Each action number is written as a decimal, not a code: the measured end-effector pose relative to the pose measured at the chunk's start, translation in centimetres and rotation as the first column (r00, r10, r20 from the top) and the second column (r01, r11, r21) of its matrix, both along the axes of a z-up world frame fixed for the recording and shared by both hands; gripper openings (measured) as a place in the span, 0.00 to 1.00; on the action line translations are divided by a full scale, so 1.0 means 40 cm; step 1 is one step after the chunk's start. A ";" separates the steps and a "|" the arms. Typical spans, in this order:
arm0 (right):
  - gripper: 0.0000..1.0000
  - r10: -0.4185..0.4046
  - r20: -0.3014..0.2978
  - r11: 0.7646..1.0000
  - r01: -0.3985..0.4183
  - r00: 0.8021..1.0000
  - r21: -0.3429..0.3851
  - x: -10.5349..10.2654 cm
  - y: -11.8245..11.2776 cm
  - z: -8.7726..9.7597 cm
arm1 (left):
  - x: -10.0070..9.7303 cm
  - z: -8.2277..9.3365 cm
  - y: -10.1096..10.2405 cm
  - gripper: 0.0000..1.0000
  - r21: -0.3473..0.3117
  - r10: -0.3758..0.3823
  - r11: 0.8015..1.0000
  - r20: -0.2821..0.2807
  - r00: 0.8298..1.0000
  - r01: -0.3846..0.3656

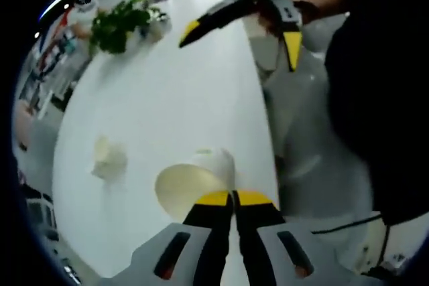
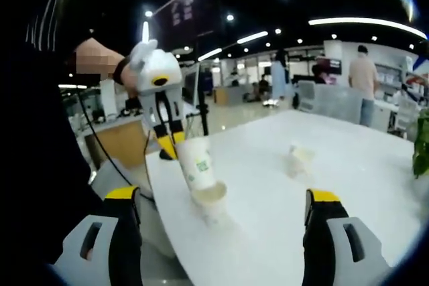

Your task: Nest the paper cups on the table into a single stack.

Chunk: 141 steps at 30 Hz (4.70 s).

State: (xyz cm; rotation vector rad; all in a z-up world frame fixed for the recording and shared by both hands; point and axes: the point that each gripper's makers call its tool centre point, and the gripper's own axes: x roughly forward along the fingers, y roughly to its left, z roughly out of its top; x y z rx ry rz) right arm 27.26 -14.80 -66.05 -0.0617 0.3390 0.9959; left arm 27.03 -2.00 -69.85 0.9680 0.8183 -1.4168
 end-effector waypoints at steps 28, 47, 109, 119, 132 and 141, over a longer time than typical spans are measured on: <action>1.00 -0.045 -0.029 0.997 0.047 0.999 0.056 0.000 -0.029 -0.011 | 0.023 -0.080 -0.013 0.00 0.198 -0.171 0.967 0.024 0.985 0.163; 1.00 -0.054 -0.051 0.996 0.057 0.997 0.064 -0.013 -0.031 -0.023 | 0.014 -0.116 -0.027 0.02 0.202 -0.123 0.971 -0.036 0.992 0.127; 1.00 -0.089 -0.088 0.984 0.101 0.992 0.146 0.011 -0.034 0.007 | 0.049 -0.065 -0.042 0.32 -0.093 0.293 0.949 -0.095 0.951 -0.301; 1.00 -0.069 -0.105 0.984 0.085 0.992 0.155 0.019 -0.017 0.013 | 0.068 -0.048 -0.004 0.43 -0.137 0.370 0.917 -0.064 0.927 -0.375; 1.00 -0.058 -0.104 0.985 0.074 0.993 0.155 0.032 -0.002 0.029 | 0.067 -0.024 0.060 0.51 -0.197 0.479 0.853 -0.072 0.875 -0.484; 1.00 -0.057 -0.113 0.986 0.074 0.992 0.147 0.032 -0.002 0.032 | 0.085 -0.004 0.100 0.54 -0.250 0.539 0.805 -0.071 0.839 -0.538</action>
